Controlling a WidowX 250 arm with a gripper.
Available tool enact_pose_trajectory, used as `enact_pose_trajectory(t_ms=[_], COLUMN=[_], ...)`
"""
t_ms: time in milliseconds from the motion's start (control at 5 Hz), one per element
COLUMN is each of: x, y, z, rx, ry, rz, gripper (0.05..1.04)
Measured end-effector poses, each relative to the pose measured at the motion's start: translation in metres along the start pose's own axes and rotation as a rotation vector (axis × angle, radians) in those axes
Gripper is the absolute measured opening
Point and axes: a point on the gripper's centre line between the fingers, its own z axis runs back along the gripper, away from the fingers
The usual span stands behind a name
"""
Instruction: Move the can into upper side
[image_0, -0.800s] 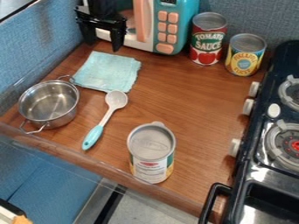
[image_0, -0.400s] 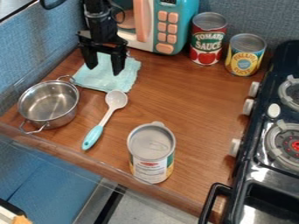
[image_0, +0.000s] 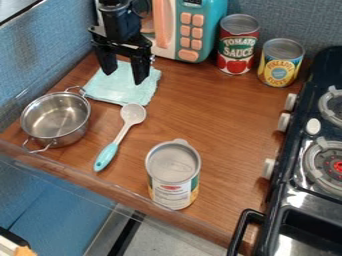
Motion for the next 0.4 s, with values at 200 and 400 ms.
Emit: enact_pose_trajectory(t_ms=[200, 400], x=[-0.029, -0.061], y=[-0.019, -0.051], z=[0.003, 0.012], rx=[-0.01, 0.008], ry=[0.023, 0.031], rz=[-0.023, -0.09], gripper=[0.999, 0.999])
